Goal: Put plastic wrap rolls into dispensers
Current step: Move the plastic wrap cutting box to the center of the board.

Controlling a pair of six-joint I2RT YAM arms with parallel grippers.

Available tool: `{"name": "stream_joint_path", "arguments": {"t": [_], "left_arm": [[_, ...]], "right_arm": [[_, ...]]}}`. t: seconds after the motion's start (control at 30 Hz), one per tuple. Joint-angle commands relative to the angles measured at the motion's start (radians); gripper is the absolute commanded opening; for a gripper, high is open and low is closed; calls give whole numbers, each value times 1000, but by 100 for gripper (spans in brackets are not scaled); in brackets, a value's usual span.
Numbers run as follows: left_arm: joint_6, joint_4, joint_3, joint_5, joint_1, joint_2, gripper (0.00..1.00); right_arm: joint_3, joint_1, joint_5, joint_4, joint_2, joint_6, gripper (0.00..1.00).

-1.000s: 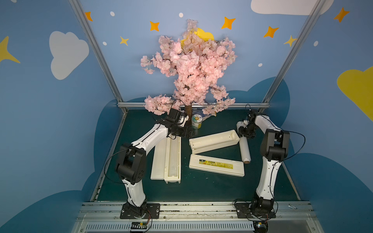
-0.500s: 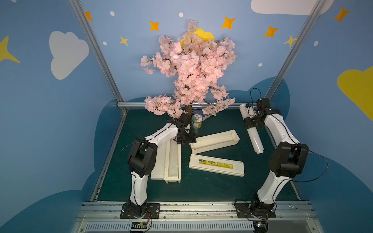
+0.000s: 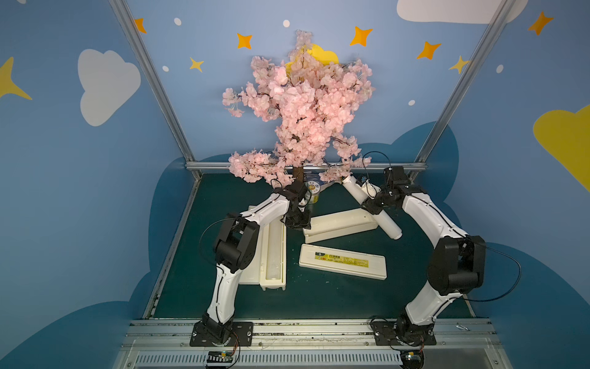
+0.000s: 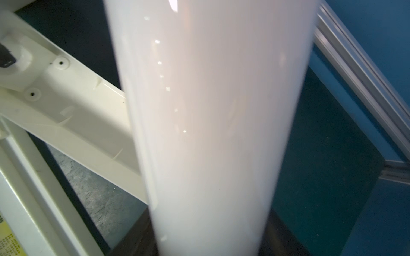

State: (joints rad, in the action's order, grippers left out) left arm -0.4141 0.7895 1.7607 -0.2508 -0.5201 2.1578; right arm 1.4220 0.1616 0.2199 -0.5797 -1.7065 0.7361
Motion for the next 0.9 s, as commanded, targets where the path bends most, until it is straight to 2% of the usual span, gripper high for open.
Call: {"name": "stream_joint_path", "arguments": {"t": [0.0,0.07,0.2,0.37,0.47,0.63,0.8,0.87], "left_arm": [[97,69,69,-15,-5,35,38],[133,90,94,-18,-3,47,37],[209,115,134,-34,-3,66,36],[256,146,193,-40,-3,91,43],[270,146,204,-37,-1,90,46],[241,134,172,-14,13,47,54],[158,37,65,40,36,-89,65],[138,17,33,69,45,-137,66]], "right_arm": [[-6,14,120,177,89,69,14],[-18,14,152,200,97,83,14],[-34,38,226,196,121,196,12],[-28,66,275,168,141,348,9],[11,80,276,141,131,383,9],[20,105,262,144,100,477,8],[9,112,230,186,34,547,4],[15,111,239,182,9,565,4]]}}
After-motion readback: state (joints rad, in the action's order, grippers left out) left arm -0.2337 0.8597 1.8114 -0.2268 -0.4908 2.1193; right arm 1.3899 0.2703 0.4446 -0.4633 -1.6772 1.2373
